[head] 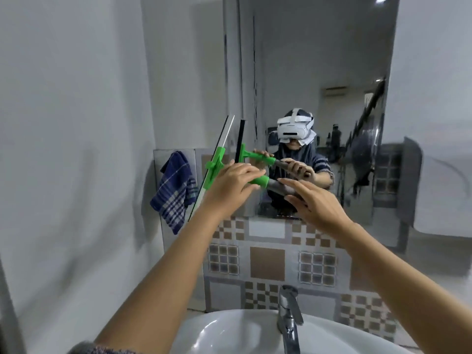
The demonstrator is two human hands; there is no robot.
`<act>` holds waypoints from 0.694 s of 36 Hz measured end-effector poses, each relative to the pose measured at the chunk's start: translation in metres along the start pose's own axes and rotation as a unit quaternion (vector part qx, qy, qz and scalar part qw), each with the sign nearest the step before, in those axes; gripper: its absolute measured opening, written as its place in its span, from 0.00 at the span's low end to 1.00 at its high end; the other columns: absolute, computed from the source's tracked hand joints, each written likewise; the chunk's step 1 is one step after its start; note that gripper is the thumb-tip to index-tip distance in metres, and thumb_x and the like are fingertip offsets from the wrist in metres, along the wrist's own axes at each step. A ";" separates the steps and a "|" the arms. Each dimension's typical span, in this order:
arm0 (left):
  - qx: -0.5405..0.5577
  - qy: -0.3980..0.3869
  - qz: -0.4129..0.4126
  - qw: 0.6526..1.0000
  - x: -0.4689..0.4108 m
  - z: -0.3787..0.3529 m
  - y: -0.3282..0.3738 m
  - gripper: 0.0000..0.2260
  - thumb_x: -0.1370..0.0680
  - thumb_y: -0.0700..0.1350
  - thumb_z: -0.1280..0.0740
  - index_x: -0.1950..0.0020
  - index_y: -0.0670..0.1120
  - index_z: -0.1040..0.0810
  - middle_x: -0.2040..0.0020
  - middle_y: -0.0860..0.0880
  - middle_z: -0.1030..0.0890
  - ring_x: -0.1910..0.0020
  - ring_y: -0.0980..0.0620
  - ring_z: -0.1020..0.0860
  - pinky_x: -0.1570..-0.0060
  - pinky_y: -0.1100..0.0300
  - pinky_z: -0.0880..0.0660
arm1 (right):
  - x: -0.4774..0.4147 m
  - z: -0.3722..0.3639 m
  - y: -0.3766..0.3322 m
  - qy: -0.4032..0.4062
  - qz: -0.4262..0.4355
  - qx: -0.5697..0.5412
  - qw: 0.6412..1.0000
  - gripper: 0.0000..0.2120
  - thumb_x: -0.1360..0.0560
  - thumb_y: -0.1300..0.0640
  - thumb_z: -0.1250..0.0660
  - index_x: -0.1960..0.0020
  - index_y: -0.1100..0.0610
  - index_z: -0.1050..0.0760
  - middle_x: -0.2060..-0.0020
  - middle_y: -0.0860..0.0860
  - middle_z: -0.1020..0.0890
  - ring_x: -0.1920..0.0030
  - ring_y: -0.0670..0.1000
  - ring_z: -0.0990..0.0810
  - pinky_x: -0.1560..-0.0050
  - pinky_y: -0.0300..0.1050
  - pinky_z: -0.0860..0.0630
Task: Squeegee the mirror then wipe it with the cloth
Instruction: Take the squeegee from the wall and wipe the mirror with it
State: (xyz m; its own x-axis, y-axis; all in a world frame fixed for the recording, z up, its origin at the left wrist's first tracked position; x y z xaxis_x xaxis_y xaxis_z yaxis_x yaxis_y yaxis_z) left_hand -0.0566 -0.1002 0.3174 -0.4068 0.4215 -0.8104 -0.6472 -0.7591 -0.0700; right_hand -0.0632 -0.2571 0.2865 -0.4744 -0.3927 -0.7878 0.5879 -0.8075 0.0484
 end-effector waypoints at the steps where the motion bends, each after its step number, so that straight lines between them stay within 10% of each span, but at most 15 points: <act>1: -0.005 0.025 0.003 1.000 -0.006 0.003 0.002 0.18 0.25 0.45 0.33 0.35 0.48 0.27 0.37 0.47 0.24 0.35 0.48 0.29 0.29 0.51 0.42 | -0.002 0.008 0.002 0.019 0.001 0.009 1.000 0.19 0.23 0.54 0.37 0.33 0.52 0.31 0.53 0.55 0.20 0.56 0.58 0.21 0.68 0.48 0.26; 14: 0.185 0.266 0.253 0.912 -0.065 0.000 0.009 0.29 0.24 0.56 0.37 0.26 0.49 0.41 0.29 0.39 0.41 0.31 0.43 0.38 0.36 0.49 0.31 | -0.058 0.066 0.023 0.114 -0.011 0.122 0.986 0.21 0.24 0.51 0.48 0.32 0.47 0.32 0.60 0.51 0.22 0.64 0.54 0.22 0.68 0.39 0.35; 20: 0.356 0.321 0.205 0.853 -0.118 0.013 0.000 0.30 0.23 0.45 0.35 0.25 0.42 0.44 0.32 0.42 0.35 0.41 0.57 0.29 0.46 0.79 0.35 | -0.100 0.078 0.038 0.139 -0.013 0.142 0.980 0.20 0.23 0.52 0.48 0.31 0.45 0.37 0.58 0.51 0.23 0.63 0.55 0.22 0.70 0.42 0.30; 25: 0.371 0.331 0.153 0.854 -0.162 0.034 -0.010 0.30 0.24 0.43 0.34 0.25 0.45 0.43 0.35 0.44 0.33 0.43 0.59 0.28 0.47 0.79 0.33 | -0.146 0.091 0.040 0.119 -0.009 0.115 0.986 0.24 0.21 0.56 0.46 0.27 0.42 0.46 0.48 0.49 0.27 0.60 0.54 0.25 0.68 0.49 0.25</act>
State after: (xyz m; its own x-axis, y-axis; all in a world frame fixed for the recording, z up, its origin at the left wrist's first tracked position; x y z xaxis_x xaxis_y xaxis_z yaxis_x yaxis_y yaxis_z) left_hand -0.0061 -0.1435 0.4692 -0.3355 -0.2988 -0.8934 -0.9061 -0.1572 0.3929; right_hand -0.0302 -0.2724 0.4596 -0.2996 -0.2842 -0.9108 0.4028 -0.9030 0.1493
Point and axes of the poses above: each hand's wrist, its own x-axis away from the middle knuckle, its own z-axis out of the back of the hand, y = z × x, the point moved 8 cm from there along -x, towards the middle knuckle
